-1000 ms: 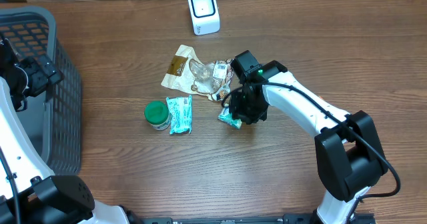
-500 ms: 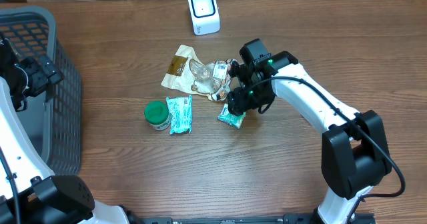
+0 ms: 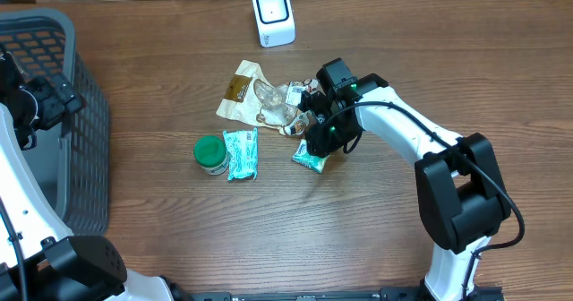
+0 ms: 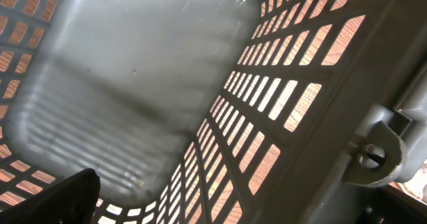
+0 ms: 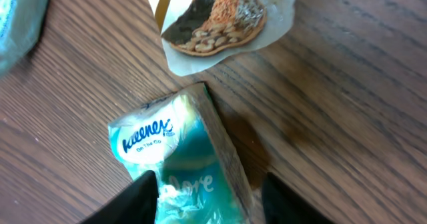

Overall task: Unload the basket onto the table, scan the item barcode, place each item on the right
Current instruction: 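Grasp the teal tissue pack with the right gripper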

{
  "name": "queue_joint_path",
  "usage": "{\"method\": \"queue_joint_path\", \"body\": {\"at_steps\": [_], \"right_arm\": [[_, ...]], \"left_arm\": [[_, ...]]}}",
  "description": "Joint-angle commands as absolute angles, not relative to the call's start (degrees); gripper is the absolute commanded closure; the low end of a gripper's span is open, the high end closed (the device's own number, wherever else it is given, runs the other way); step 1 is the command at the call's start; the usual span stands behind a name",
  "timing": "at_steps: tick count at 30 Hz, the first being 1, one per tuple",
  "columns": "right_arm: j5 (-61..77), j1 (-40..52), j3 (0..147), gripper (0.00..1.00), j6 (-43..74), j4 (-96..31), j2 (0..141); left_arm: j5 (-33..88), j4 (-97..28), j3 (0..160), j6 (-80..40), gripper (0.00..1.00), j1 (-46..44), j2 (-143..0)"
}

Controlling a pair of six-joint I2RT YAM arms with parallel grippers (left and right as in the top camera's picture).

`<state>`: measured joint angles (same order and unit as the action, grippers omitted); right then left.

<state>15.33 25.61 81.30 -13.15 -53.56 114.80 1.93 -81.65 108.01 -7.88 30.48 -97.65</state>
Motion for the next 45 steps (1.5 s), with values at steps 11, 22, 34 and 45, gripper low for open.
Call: {"method": "queue_joint_path", "body": {"at_steps": [11, 22, 34, 45], "right_arm": [[16.62, 25.63, 80.95, 0.61, -8.05, -54.94, 116.07], [7.44, 25.63, 80.95, 0.61, 7.22, -56.14, 116.07], [16.23, 25.63, 82.91, 0.58, 10.72, -58.17, 114.10], [12.84, 25.63, 82.30, 0.46, 16.32, -61.04, 107.39]], "left_arm": [[1.34, -81.62, 107.83, -7.05, 0.00, 30.83, -98.26], [1.34, -81.62, 107.83, -7.05, 0.00, 30.83, -98.26], [1.34, -81.62, 107.83, -7.05, 0.00, 30.83, -98.26], [1.34, -81.62, 107.83, -7.05, 0.00, 30.83, -98.26]]}}
